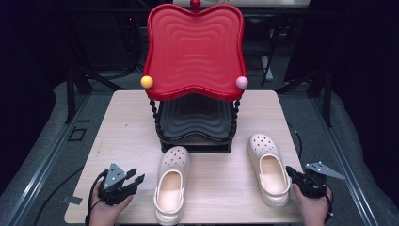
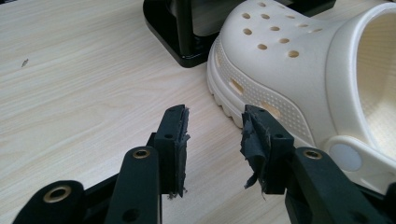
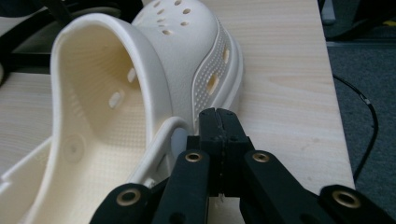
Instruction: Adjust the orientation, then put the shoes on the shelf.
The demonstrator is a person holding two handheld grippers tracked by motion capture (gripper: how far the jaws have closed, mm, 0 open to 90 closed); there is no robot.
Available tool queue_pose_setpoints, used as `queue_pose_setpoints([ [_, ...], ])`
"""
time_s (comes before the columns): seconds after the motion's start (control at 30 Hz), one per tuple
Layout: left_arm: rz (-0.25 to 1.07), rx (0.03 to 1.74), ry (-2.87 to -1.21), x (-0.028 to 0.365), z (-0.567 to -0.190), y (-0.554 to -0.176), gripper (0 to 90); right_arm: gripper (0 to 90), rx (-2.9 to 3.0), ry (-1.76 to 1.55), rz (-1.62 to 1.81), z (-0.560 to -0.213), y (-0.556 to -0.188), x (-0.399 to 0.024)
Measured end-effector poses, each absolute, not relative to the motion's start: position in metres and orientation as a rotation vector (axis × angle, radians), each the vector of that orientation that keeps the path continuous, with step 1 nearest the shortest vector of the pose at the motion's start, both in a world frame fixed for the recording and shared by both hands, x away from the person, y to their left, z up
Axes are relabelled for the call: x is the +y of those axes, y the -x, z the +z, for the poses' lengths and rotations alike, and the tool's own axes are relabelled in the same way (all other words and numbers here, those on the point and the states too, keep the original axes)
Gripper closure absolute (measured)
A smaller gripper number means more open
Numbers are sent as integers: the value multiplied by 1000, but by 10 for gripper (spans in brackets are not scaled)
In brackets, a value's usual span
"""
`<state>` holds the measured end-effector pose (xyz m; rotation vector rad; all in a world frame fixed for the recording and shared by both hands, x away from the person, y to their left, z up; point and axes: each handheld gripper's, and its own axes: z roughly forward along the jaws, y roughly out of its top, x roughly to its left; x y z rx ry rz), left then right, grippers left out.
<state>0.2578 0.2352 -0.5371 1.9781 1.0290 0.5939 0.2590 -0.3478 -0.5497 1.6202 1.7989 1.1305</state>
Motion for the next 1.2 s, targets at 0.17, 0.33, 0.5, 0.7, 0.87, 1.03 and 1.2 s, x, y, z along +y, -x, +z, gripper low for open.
queue_pose_setpoints([
  [0.17, 597, 1031, -1973, 237, -536, -257, 603, 900, 1816, -1665, 1104, -560, -262, -353],
  [0.33, 594, 1035, -1971, 237, -536, -258, 603, 834, 1811, -1575, 1024, -552, -261, -350],
  [0.5, 600, 1036, -1965, 237, -536, -257, 601, 753, 1817, -1425, 959, -527, -255, -340],
  [0.7, 598, 1044, -1958, 237, -536, -257, 600, 669, 1888, -1236, 819, -504, -254, -321],
  [0.87, 598, 1038, -1965, 237, -537, -257, 600, 625, 1964, -991, 716, -490, -258, -305],
  [1.03, 592, 1043, -1963, 237, -538, -258, 600, 691, 2065, -798, 545, -484, -266, -287],
  [1.2, 592, 1040, -1961, 237, -537, -257, 600, 714, 2134, -710, 439, -484, -271, -277],
])
